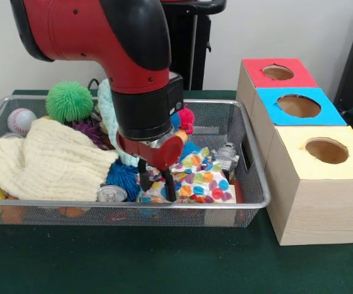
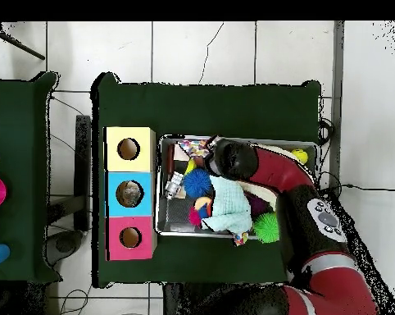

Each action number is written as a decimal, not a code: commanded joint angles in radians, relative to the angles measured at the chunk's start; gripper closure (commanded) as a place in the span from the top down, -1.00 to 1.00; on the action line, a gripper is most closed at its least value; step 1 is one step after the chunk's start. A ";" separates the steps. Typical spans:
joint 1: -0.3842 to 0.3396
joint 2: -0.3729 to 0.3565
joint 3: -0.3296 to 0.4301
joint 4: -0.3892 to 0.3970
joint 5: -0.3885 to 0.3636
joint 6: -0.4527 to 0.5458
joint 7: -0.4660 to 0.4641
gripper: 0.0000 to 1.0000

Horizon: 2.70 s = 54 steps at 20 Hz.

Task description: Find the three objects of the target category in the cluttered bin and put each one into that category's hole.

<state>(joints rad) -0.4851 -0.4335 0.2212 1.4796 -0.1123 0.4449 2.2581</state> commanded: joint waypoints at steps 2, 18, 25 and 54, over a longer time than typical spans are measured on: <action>0.087 0.015 0.147 0.118 0.122 0.096 0.121 1.00; 0.256 -0.023 -0.065 0.174 0.221 0.085 0.180 1.00; 0.345 -0.020 -0.204 0.120 0.185 0.114 0.176 1.00; 0.380 0.069 -0.496 -0.187 -0.130 0.206 -0.002 1.00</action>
<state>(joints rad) -0.0397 -0.4550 -0.2973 1.3062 -0.1659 0.7262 2.2583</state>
